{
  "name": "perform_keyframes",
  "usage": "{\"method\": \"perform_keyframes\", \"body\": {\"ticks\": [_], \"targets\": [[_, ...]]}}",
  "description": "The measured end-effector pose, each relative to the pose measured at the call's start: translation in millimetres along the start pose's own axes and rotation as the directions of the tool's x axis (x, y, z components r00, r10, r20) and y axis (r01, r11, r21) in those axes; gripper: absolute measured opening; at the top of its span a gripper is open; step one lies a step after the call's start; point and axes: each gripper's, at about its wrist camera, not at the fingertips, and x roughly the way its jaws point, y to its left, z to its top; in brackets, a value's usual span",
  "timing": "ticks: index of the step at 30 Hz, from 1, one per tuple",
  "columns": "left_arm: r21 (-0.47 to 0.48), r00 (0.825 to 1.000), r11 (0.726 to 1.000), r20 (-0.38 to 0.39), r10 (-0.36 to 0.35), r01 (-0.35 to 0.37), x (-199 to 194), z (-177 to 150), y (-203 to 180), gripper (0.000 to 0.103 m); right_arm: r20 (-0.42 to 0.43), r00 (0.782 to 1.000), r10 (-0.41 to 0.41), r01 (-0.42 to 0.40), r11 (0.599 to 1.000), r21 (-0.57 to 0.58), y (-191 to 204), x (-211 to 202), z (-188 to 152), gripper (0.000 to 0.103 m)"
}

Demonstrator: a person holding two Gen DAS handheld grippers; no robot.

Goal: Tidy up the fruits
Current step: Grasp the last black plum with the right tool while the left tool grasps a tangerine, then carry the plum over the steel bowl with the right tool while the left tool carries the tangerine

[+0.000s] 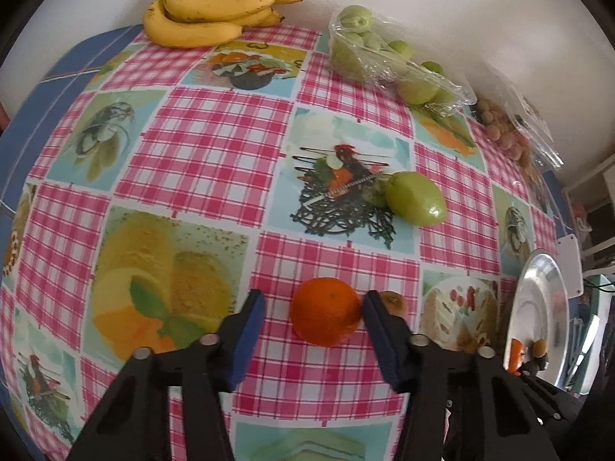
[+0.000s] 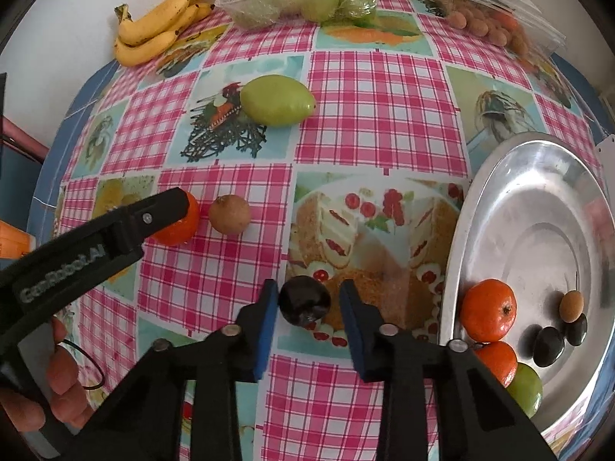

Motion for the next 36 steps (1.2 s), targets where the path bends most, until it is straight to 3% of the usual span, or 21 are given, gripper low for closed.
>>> {"method": "perform_keyframes", "body": {"ticks": [1, 9, 19, 28, 36], "targets": [[-0.001, 1.000, 1.000, -0.002, -0.016, 0.016, 0, 0, -1, 0.041, 0.004, 1.000, 0.003, -0.003, 1.000, 0.002, 0, -1, 0, 0.029], [0.005, 1.000, 1.000, 0.006, -0.031, 0.031, -3, -2, -3, 0.040, 0.021, 1.000, 0.019, -0.019, 1.000, 0.014, -4, -9, 3, 0.028], [0.009, 0.996, 0.999, 0.079, -0.041, 0.041, -33, 3, -7, 0.040, 0.116, 0.992, 0.055, -0.060, 0.997, 0.038, -6, -45, 6, 0.028], [-0.003, 0.988, 1.000, 0.153, -0.023, 0.024, -62, 6, -2, 0.040, 0.173, 0.983, 0.065, -0.076, 0.996, 0.054, -8, -67, 4, 0.028], [-0.016, 0.988, 1.000, 0.152, 0.012, -0.009, -62, 5, -1, 0.040, 0.170, 0.984, 0.060, -0.073, 0.995, 0.073, -14, -66, 4, 0.028]]}}
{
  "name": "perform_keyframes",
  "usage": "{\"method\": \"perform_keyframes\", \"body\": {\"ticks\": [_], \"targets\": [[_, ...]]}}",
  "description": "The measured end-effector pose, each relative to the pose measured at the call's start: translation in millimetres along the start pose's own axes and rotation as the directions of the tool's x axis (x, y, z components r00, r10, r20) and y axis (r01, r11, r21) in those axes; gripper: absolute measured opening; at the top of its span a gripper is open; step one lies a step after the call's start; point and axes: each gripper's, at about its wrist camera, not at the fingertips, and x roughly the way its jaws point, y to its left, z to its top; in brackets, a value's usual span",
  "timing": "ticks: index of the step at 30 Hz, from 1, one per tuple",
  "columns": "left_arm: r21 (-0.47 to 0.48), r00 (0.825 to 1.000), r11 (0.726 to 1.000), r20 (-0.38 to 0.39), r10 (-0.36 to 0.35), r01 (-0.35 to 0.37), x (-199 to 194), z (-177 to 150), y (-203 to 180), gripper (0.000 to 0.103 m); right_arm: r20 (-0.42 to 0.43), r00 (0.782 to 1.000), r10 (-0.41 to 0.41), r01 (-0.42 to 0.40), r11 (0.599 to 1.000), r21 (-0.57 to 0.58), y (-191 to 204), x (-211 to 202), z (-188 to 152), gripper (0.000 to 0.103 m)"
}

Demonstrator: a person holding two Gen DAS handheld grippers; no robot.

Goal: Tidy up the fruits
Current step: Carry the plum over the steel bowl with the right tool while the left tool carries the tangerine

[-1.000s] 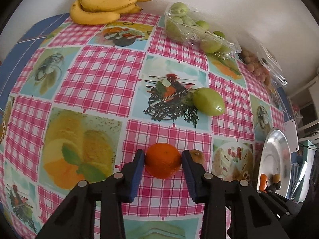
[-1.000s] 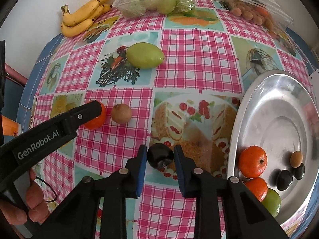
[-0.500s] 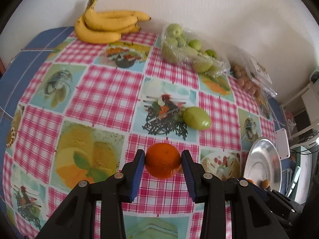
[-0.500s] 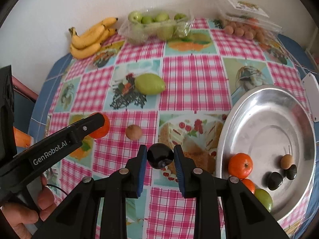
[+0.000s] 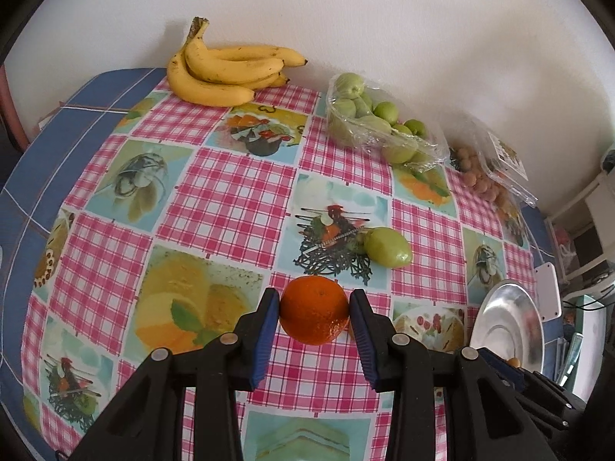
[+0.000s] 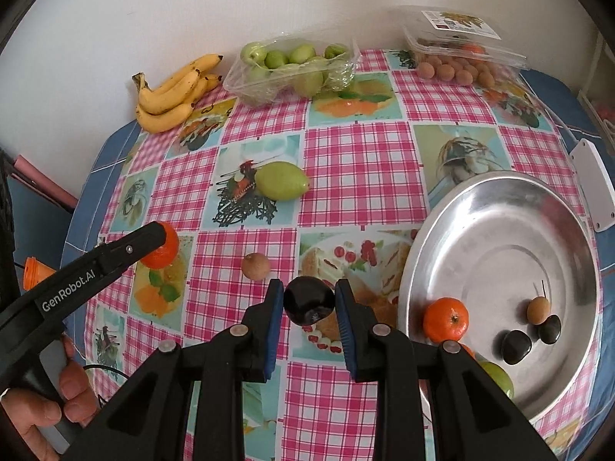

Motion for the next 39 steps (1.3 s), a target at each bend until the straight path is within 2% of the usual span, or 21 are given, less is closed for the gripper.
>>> {"method": "perform_keyframes", "body": {"ticks": [11, 21, 31, 39], "targets": [[0.009, 0.999, 0.999, -0.003, 0.040, -0.040, 3, -3, -5, 0.040, -0.011, 1.000, -0.018, 0.018, 0.998, 0.052, -22, 2, 0, 0.028], [0.062, 0.999, 0.997, -0.011, 0.045, -0.045, 7, -10, -31, 0.040, 0.016, 0.998, -0.053, 0.050, 0.988, 0.147, -62, -12, 2, 0.028], [0.182, 1.000, 0.983, -0.024, 0.020, -0.015, 10, -25, -79, 0.040, 0.026, 0.991, -0.133, 0.121, 0.953, 0.279, -124, -29, -1, 0.028], [0.305, 0.999, 0.952, -0.037, -0.017, 0.027, 14, -40, -128, 0.040, 0.018, 0.984, -0.178, 0.157, 0.906, 0.393, -177, -38, -6, 0.028]]}}
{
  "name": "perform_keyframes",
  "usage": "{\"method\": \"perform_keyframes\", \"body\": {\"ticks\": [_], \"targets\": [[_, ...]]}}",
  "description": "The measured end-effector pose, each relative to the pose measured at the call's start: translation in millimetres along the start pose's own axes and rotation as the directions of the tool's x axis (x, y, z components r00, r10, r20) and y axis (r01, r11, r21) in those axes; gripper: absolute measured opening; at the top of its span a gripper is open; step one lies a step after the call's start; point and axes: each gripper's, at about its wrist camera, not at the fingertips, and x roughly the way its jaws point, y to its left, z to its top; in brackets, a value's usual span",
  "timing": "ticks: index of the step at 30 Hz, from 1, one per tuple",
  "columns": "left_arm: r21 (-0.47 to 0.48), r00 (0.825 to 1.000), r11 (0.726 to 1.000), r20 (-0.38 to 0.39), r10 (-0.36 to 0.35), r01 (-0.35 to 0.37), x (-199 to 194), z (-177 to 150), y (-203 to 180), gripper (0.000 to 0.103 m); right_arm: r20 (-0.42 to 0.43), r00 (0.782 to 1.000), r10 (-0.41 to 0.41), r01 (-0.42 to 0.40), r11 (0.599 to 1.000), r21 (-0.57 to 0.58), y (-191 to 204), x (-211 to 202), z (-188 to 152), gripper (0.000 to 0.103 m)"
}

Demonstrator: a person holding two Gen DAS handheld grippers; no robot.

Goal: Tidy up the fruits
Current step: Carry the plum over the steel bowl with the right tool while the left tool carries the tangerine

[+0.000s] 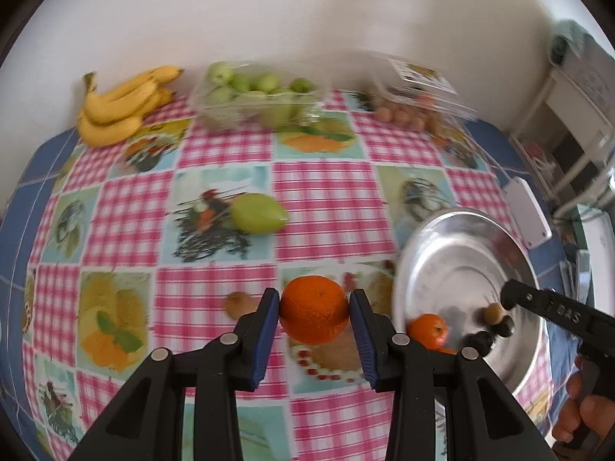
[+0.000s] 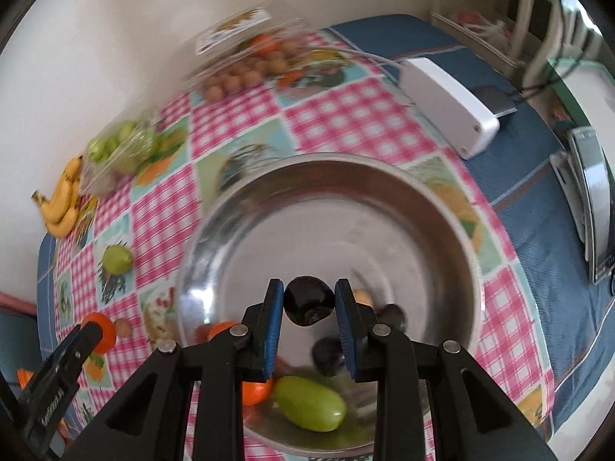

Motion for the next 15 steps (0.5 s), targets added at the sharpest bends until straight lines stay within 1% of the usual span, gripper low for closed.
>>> {"method": "perform_keyframes", "body": {"ticks": [9, 15], "targets": [[0.097, 1.000, 0.995, 0.000, -0.025, 0.025, 9, 3, -43, 0.040, 0.021, 0.999, -0.028, 0.027, 0.998, 0.058, -22, 1, 7, 0.028], [0.151, 1.000, 0.988, -0.009, -0.028, 0.029, 21, 4, -66, 0.040, 0.036, 0.999, -0.040, 0.038, 0.998, 0.047, -21, 7, 9, 0.028]]}}
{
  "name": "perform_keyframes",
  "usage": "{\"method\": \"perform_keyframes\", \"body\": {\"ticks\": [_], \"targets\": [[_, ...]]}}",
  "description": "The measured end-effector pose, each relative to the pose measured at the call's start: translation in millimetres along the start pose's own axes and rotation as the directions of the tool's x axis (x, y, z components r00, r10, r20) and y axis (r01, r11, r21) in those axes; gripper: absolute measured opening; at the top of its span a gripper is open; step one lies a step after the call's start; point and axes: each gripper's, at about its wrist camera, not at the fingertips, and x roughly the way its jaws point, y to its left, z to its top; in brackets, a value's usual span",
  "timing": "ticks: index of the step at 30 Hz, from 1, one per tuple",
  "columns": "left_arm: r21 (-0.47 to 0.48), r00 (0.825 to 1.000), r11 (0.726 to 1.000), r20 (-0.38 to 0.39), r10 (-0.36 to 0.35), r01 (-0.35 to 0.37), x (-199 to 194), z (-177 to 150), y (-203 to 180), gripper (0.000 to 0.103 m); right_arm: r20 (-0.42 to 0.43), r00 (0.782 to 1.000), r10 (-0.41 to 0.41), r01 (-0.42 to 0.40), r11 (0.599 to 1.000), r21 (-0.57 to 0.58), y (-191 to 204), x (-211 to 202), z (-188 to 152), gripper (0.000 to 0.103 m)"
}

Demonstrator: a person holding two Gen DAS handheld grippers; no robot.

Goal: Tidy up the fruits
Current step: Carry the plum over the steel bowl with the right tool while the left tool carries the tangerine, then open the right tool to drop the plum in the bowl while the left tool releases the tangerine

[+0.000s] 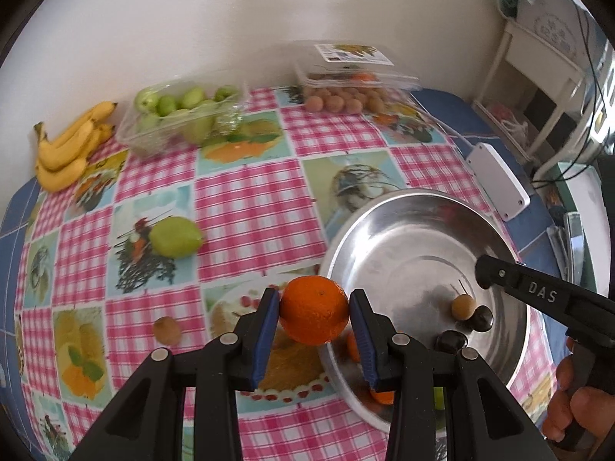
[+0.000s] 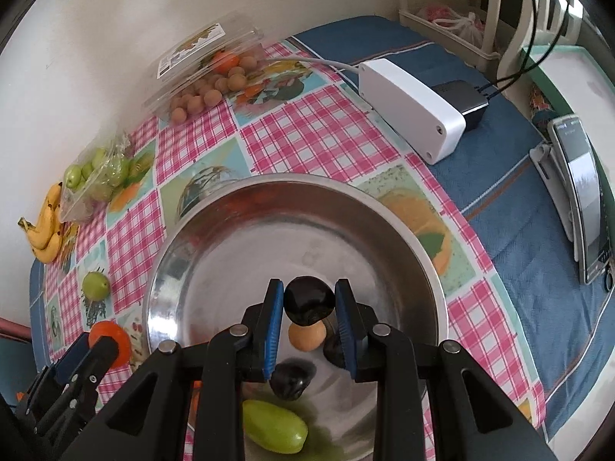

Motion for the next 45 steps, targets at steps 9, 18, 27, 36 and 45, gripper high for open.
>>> {"method": "perform_keyframes", "body": {"ticks": [9, 18, 27, 36, 45], "targets": [[0.043, 1.000, 0.999, -0.013, -0.009, 0.010, 15, 3, -18, 0.040, -0.001, 0.999, -0.034, 0.034, 0.998, -0.061, 8, 10, 5, 0.029], [0.067, 0.999, 0.998, -0.034, -0.008, 0.010, 29, 2, -27, 0.040, -0.038, 0.999, -0.030, 0.026, 0.996, -0.083, 12, 22, 3, 0.029], [0.073, 0.999, 0.997, -0.046, -0.008, 0.011, 33, 1, -28, 0.041, -0.057, 0.998, -0.034, 0.029, 0.995, -0.091, 15, 26, 0, 0.029], [0.071, 0.999, 0.997, -0.052, -0.012, 0.016, 35, 0, -27, 0.041, -0.066, 0.997, -0.041, 0.034, 0.995, -0.098, 16, 26, 2, 0.029], [0.072, 0.999, 0.997, -0.048, -0.008, 0.012, 29, 2, -28, 0.043, -0.053, 0.997, -0.060, 0.054, 0.992, -0.111, 13, 17, 5, 0.035]]}}
